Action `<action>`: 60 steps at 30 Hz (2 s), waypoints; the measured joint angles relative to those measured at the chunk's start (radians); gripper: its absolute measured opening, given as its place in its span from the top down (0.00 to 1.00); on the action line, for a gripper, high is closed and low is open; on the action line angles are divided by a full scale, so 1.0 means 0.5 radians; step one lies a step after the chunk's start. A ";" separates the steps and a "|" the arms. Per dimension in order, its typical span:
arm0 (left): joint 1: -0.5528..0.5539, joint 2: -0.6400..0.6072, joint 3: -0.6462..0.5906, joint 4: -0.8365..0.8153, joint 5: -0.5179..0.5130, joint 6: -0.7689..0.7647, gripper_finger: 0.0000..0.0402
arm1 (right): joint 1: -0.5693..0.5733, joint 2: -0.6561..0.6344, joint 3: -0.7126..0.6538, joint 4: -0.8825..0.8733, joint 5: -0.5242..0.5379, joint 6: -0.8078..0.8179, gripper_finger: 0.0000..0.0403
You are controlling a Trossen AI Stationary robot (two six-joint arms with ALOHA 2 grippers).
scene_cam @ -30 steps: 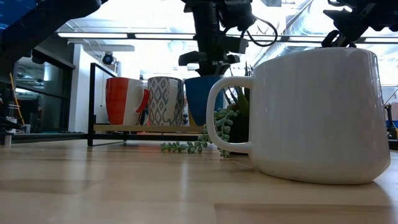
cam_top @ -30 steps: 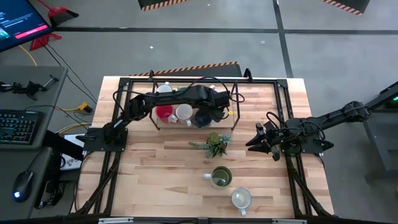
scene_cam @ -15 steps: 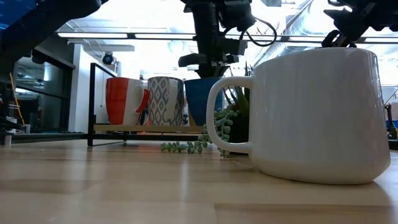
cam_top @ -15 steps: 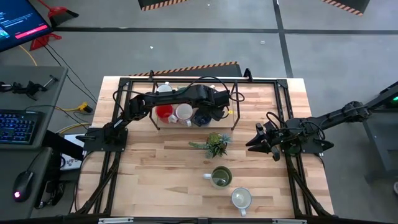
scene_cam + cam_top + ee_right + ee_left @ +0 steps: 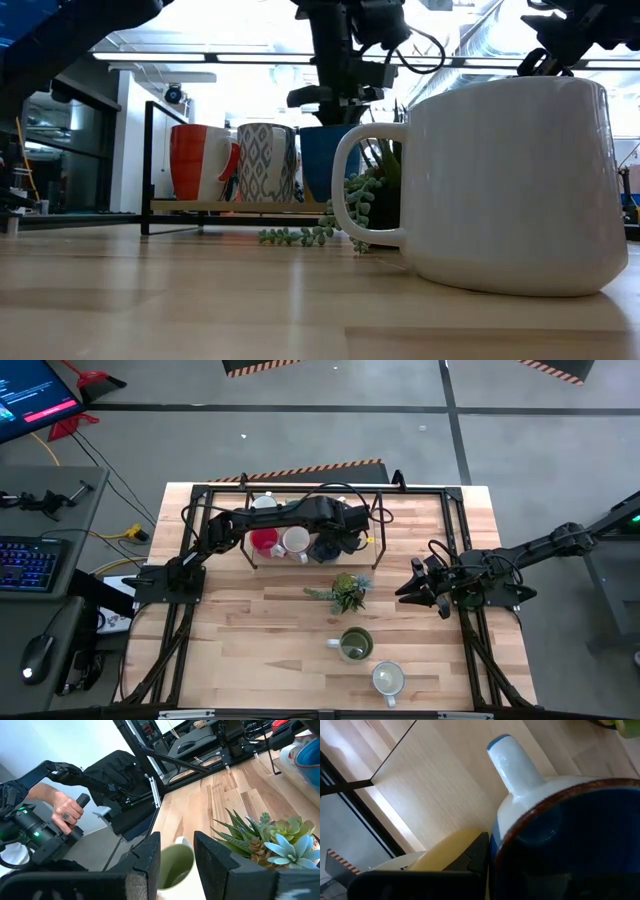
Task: Place coffee mugs
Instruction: Put the blue mug on the shelf, then put the white mug on the shelf
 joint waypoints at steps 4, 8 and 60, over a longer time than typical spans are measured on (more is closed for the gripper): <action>0.000 0.000 0.000 -0.001 -0.037 0.000 0.89 | 0.000 0.000 0.000 0.000 -0.001 0.000 0.76; 0.002 0.000 0.000 -0.001 -0.078 -0.001 0.86 | 0.000 0.000 0.000 0.000 -0.001 0.000 0.76; -0.171 -0.164 0.234 -0.316 -0.339 -0.328 0.78 | 0.000 0.001 0.000 -0.049 -0.001 -0.015 0.76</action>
